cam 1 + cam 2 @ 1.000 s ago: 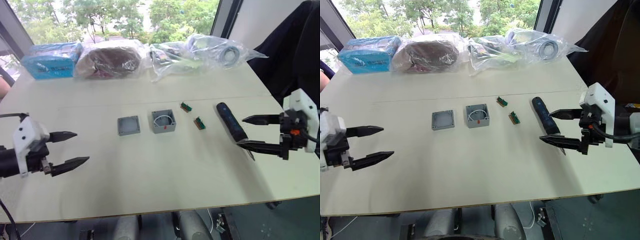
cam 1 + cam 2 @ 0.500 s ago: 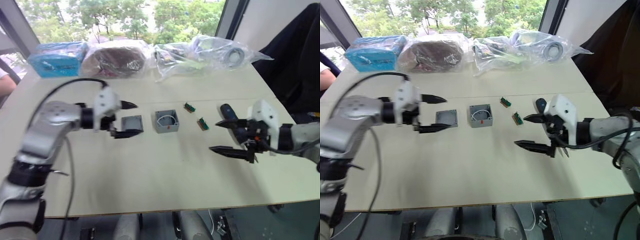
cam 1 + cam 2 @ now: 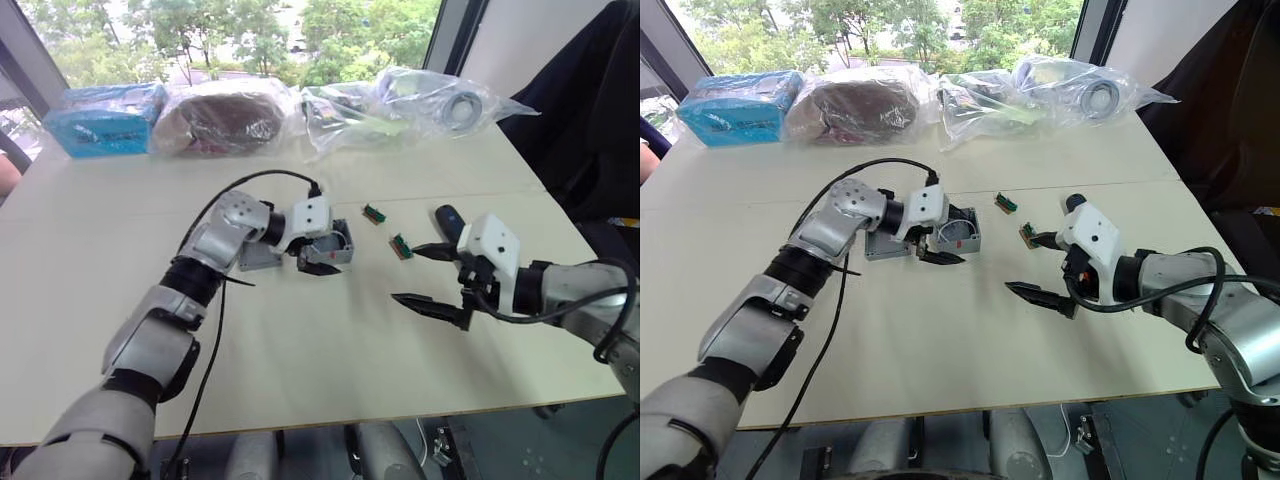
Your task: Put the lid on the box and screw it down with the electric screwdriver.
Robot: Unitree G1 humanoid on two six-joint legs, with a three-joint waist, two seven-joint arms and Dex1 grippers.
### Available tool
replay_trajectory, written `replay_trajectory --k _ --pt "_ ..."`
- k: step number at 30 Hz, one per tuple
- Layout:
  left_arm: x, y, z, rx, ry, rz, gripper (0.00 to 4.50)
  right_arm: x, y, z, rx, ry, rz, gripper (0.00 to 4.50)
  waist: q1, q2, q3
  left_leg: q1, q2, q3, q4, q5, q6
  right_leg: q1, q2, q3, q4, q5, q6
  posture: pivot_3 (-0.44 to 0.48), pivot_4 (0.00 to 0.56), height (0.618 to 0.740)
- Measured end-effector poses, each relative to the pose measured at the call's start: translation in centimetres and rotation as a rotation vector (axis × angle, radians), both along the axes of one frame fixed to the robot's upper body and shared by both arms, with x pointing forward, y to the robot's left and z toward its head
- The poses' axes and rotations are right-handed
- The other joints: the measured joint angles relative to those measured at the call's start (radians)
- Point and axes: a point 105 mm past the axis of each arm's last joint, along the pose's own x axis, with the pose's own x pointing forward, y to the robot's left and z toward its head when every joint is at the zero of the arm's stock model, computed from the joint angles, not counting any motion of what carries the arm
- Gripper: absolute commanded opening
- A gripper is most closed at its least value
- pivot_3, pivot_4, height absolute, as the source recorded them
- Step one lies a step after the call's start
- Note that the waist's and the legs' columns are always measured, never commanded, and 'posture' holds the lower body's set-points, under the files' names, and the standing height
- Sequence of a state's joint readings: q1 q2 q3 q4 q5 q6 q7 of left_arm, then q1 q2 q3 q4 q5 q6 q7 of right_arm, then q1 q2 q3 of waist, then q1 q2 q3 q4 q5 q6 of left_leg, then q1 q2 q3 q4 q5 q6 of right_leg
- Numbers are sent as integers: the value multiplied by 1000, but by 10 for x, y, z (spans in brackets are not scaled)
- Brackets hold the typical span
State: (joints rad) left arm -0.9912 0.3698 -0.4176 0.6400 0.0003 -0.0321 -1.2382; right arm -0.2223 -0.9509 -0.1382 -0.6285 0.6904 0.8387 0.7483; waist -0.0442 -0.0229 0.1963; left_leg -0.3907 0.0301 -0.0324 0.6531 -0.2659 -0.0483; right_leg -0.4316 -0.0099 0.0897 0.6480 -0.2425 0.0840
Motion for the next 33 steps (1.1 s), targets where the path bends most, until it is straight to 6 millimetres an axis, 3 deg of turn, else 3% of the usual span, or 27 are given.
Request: replay_trajectory --k 3,11,17,23,33 --pt "1 2 -7 33 12 7 3385 -1 -1 -3 1 8 -12 4500 0 0 0 0 0 0 0 0 0 0 0 0 0 0 0 0 150 740" --pt "0 5 -15 111 8 -3 175 1 0 -2 12 -11 -22 4500 1 0 0 0 0 0 0 0 0 0 0 0 0 0 0 0 150 740" --pt "-19 23 -17 158 87 -68 73 1 -1 -2 9 -16 -28 4500 -1 0 0 0 0 0 -1 0 0 0 0 0 1 0 0 0 150 740" --pt "-55 41 -18 158 177 -249 73 1 -1 -2 10 -15 -22 4500 1 0 0 0 0 0 1 0 0 0 0 0 1 0 0 0 150 740" --pt "-57 24 -19 116 95 -379 73 0 0 -2 11 -13 -13 4500 3 0 0 -2 0 0 7 -1 1 1 0 0 1 0 -1 0 150 740"
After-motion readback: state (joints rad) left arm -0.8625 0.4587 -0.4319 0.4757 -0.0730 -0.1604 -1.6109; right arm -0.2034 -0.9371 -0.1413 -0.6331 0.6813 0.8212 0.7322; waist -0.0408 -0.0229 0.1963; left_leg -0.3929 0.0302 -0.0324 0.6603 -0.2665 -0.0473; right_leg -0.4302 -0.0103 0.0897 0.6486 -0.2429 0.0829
